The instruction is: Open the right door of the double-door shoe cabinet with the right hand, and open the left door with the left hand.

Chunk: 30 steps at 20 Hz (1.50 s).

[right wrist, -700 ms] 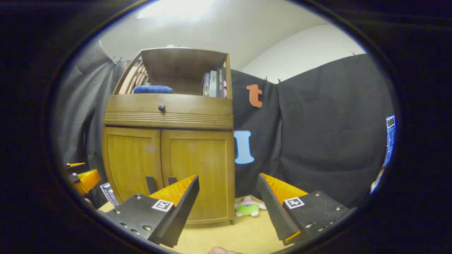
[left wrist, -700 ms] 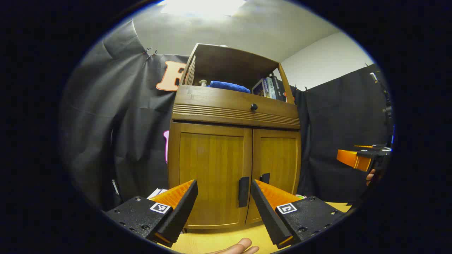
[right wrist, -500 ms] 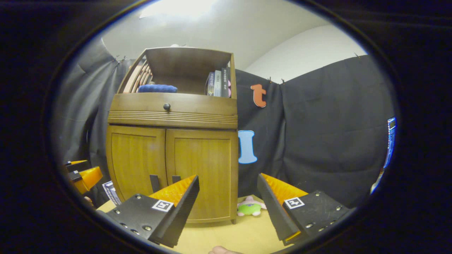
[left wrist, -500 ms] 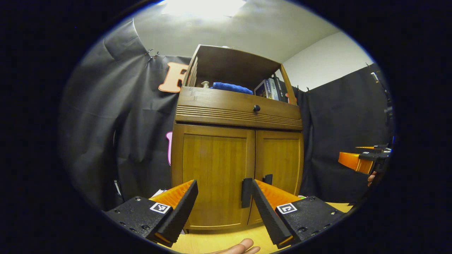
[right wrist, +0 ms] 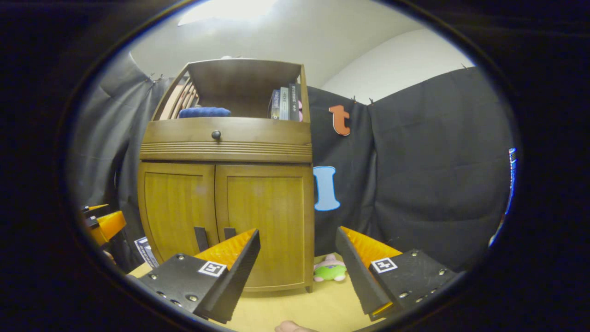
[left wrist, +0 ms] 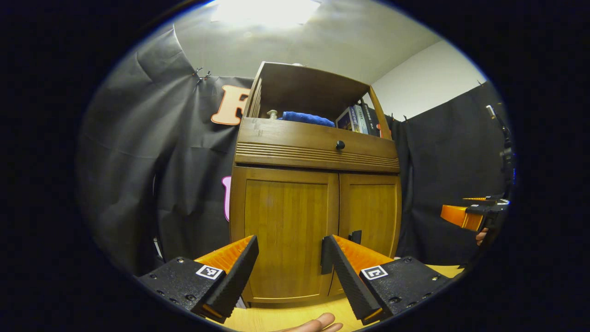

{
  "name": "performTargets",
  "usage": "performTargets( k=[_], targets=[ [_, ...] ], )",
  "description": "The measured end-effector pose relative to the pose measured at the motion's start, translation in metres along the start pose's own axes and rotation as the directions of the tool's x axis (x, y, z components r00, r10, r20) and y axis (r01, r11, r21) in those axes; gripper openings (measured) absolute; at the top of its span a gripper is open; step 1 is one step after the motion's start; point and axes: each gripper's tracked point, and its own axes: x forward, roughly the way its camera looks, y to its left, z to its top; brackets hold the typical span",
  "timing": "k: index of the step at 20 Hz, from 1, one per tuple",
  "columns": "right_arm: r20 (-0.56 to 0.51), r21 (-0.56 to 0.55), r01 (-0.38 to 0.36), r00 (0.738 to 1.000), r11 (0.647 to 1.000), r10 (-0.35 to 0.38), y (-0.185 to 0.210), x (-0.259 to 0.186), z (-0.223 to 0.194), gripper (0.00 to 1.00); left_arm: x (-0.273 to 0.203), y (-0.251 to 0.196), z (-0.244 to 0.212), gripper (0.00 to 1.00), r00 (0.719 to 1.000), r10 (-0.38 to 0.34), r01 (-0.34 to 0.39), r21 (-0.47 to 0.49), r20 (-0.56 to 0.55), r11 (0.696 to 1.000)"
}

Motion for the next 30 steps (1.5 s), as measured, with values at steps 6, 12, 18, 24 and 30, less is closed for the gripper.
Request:
performTargets(
  k=[6, 12, 18, 24, 30],
  targets=[
    [-0.025, -0.035, -0.035, 0.999, 0.999, 0.035, 0.025, 0.044, -0.022, 0.98, 0.002, 0.008, -0.001, 0.88, 1.000, 0.002, -0.002, 0.014, 0.001, 1.000],
    [-0.116, -0.027, -0.176, 0.978, 0.984, 0.171, 0.092, 0.099, -0.069, 0.99, 0.013, 0.041, 0.003, 0.94, 0.995, 0.092, -0.093, 0.013, 0.042, 0.996],
    [-0.197, -0.039, -0.286, 0.941, 0.957, 0.273, 0.149, 0.140, -0.119, 0.99, 0.011, 0.054, 0.005, 0.92, 0.992, 0.118, -0.120, 0.030, 0.044, 0.992],
    [-0.224, -0.003, -0.265, 0.940, 0.964, 0.257, 0.158, 0.166, -0.140, 0.96, 0.011, 0.059, 0.006, 0.92, 0.993, 0.107, -0.108, 0.014, 0.040, 0.994],
    [-0.249, 0.079, -0.323, 0.910, 0.943, 0.333, 0.187, 0.186, -0.151, 0.67, 0.012, 0.060, 0.007, 0.92, 0.995, 0.095, -0.094, -0.026, 0.037, 0.995]
  ],
)
